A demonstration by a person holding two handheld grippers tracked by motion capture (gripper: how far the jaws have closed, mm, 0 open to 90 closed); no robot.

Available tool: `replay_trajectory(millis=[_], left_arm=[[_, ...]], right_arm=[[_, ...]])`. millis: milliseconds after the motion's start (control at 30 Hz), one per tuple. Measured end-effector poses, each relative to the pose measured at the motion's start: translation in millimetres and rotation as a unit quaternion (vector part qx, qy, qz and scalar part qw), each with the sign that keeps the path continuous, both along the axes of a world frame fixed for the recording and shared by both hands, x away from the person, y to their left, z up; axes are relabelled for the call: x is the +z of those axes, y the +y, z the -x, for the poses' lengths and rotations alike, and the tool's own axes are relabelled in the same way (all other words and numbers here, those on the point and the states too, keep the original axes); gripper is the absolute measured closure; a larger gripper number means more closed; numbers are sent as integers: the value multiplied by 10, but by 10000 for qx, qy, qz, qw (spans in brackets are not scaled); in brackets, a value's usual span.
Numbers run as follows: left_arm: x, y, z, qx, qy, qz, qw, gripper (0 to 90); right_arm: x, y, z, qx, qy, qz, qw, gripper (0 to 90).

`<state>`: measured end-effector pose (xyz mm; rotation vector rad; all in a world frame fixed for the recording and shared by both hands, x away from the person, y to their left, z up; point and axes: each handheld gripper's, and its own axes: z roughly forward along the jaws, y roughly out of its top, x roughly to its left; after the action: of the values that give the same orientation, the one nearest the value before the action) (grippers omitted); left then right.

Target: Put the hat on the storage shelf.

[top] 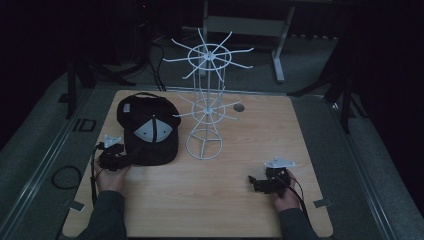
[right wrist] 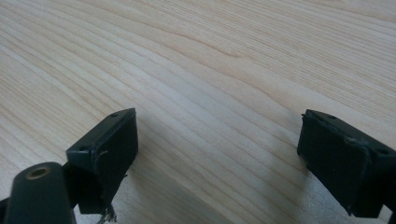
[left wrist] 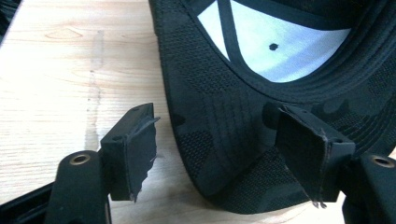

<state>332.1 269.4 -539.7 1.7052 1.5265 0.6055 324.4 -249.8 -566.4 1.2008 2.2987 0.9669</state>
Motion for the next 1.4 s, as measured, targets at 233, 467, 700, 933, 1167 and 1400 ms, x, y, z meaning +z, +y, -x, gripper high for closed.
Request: replay_trajectory(millis=[233,467,700,933,1167,1400], left_arm=[[53,-92,72,-298,45,31,9995,406],[-13,-161,-10,-448,241,-75,9987,416],[-2,-307,-12,-859,267,-183,9958,475],[-56,-410,-116,-1074,414,-173,9932,449],[-101,-456,-173,-1204,468,106,9916,484],[-45,-471,-134,-1391,372,373,9889,621]], right_arm=[[0,0,0,-2,-1,-1,10000,123],[0,0,0,-1,0,-1,10000,123],[0,0,0,-2,2,-2,10000,122],[0,1,0,-6,1,-6,10000,123],[0,1,0,-4,0,-3,10000,123],[0,1,0,-4,-1,-4,10000,123]])
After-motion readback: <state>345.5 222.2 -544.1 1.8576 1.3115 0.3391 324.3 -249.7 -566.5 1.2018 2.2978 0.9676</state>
